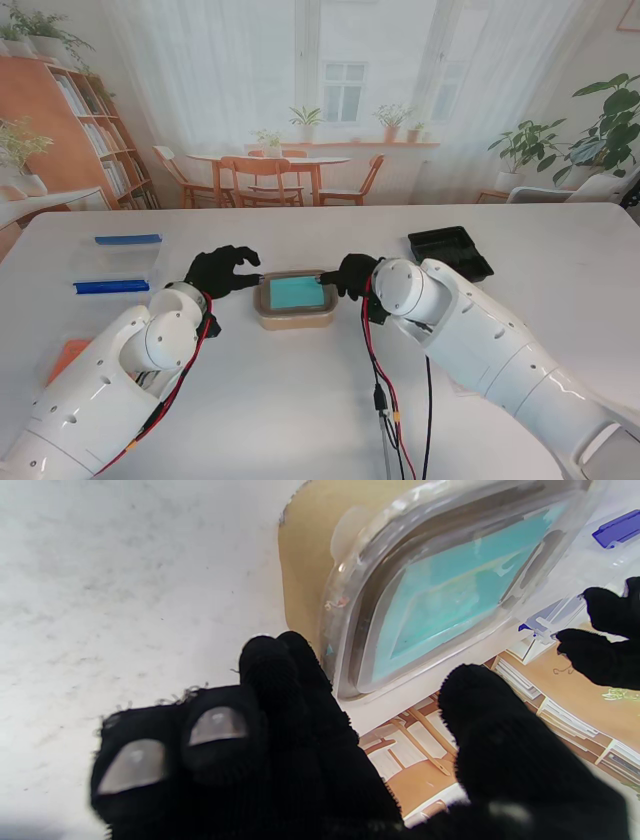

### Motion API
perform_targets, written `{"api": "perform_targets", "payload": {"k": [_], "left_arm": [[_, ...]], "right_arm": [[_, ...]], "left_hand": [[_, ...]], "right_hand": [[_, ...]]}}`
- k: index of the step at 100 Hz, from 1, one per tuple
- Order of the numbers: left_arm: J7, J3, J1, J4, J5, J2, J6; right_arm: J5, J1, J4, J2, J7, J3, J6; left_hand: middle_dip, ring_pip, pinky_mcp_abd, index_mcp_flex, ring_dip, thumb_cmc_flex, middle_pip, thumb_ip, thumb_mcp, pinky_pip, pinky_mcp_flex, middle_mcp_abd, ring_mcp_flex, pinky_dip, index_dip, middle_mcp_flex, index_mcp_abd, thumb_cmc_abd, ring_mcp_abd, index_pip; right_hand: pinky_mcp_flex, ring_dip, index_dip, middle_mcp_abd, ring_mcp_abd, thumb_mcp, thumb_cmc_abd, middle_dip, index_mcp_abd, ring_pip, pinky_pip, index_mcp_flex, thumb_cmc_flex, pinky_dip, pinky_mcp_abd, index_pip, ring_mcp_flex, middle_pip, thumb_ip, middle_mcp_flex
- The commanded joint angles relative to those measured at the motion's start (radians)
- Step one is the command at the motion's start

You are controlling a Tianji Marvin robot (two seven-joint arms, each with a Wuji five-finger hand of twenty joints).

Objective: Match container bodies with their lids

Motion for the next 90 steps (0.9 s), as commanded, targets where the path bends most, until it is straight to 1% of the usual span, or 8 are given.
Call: {"api": "perform_targets", "payload": {"k": [1,17,33,37,40,52,55,90], "left_arm": [[-0.005,0.005,0.015,-0.001,0.003,-0.002,-0.018],[-0.009,0.005,0.024,0.007,-0.005,0.001,-0.075],[-0.035,0.007,0.033,0.002,-0.003,0.008,-0.098],[-0.045,0.007,0.035,-0.002,-0.002,0.011,-0.095],[-0.052,0.007,0.037,-0.004,0.002,0.012,-0.093],[-0.068,0.011,0.041,-0.006,0.02,0.018,-0.085],[-0.072,0.012,0.041,-0.006,0.022,0.019,-0.081],[-0.091,0.038,0.026,0.018,0.027,0.022,-0.052]], "right_arm": [[0.003,-0.004,-0.004,-0.002,0.012,0.0,0.002],[0.001,-0.01,-0.008,-0.002,0.008,0.003,0.002],[-0.003,-0.016,-0.012,-0.001,0.002,0.006,0.005],[-0.003,-0.018,-0.013,-0.001,0.002,0.007,0.006],[-0.003,-0.019,-0.014,-0.001,0.001,0.008,0.008],[-0.005,-0.025,-0.016,-0.001,-0.003,0.013,0.011],[-0.005,-0.027,-0.017,-0.001,-0.004,0.014,0.012],[-0.006,-0.047,-0.019,0.002,-0.011,0.033,0.029]], "left_hand": [[0.013,-0.031,-0.039,-0.022,0.005,0.045,-0.004,0.03,0.021,-0.024,-0.034,-0.026,-0.046,-0.013,0.032,-0.036,-0.04,-0.036,-0.022,0.028],[0.005,-0.085,-0.045,-0.013,-0.007,0.061,-0.024,0.023,0.051,-0.159,-0.05,-0.044,-0.103,-0.056,0.043,-0.078,-0.067,-0.071,-0.043,0.034],[-0.004,-0.119,-0.05,-0.016,-0.016,0.06,-0.04,0.018,0.063,-0.282,-0.054,-0.055,-0.131,-0.053,0.034,-0.095,-0.071,-0.082,-0.055,0.032],[-0.005,-0.126,-0.052,-0.018,-0.017,0.061,-0.043,0.019,0.066,-0.309,-0.054,-0.055,-0.137,-0.045,0.028,-0.1,-0.066,-0.082,-0.057,0.03],[-0.005,-0.132,-0.055,-0.021,-0.015,0.064,-0.046,0.019,0.068,-0.35,-0.051,-0.056,-0.143,0.001,0.013,-0.105,-0.063,-0.082,-0.059,0.031],[-0.008,-0.147,-0.062,-0.033,-0.019,0.08,-0.052,0.023,0.081,-0.423,-0.058,-0.061,-0.159,0.013,0.003,-0.12,-0.059,-0.087,-0.064,0.024],[-0.01,-0.151,-0.064,-0.036,-0.019,0.082,-0.053,0.02,0.089,-0.465,-0.055,-0.062,-0.165,0.053,-0.005,-0.124,-0.06,-0.088,-0.066,0.02],[-0.012,-0.167,-0.081,-0.055,-0.025,0.085,-0.056,0.016,0.091,-0.552,-0.067,-0.065,-0.192,0.087,-0.009,-0.15,-0.06,-0.078,-0.073,0.019]], "right_hand": [[0.032,0.022,-0.019,0.121,-0.032,0.008,0.01,-0.011,0.059,0.009,0.176,-0.018,-0.013,-0.003,-0.172,0.007,-0.032,0.001,-0.002,-0.033],[0.028,0.024,-0.021,0.122,-0.031,0.008,0.009,-0.012,0.058,0.007,0.174,-0.023,-0.012,-0.002,-0.172,0.006,-0.035,-0.001,-0.002,-0.038],[0.025,0.026,-0.025,0.125,-0.021,0.008,0.009,-0.014,0.058,0.0,0.172,-0.031,-0.012,-0.001,-0.172,0.001,-0.049,-0.006,-0.002,-0.049],[0.022,0.026,-0.026,0.125,-0.019,0.008,0.011,-0.014,0.058,-0.002,0.171,-0.034,-0.011,0.0,-0.172,-0.002,-0.052,-0.008,-0.002,-0.052],[0.02,0.027,-0.027,0.126,-0.016,0.007,0.01,-0.014,0.059,-0.004,0.17,-0.035,-0.011,0.0,-0.173,-0.003,-0.057,-0.009,-0.002,-0.055],[0.017,0.031,-0.028,0.129,-0.008,0.007,0.009,-0.016,0.059,-0.009,0.168,-0.038,-0.01,0.002,-0.173,-0.006,-0.065,-0.013,-0.002,-0.062],[0.016,0.032,-0.029,0.129,-0.007,0.007,0.011,-0.016,0.059,-0.01,0.168,-0.038,-0.011,0.003,-0.173,-0.006,-0.066,-0.013,-0.002,-0.063],[-0.006,0.042,-0.03,0.133,0.012,0.005,0.01,-0.022,0.061,-0.024,0.157,-0.043,-0.009,0.012,-0.165,-0.01,-0.085,-0.024,-0.002,-0.075]]}}
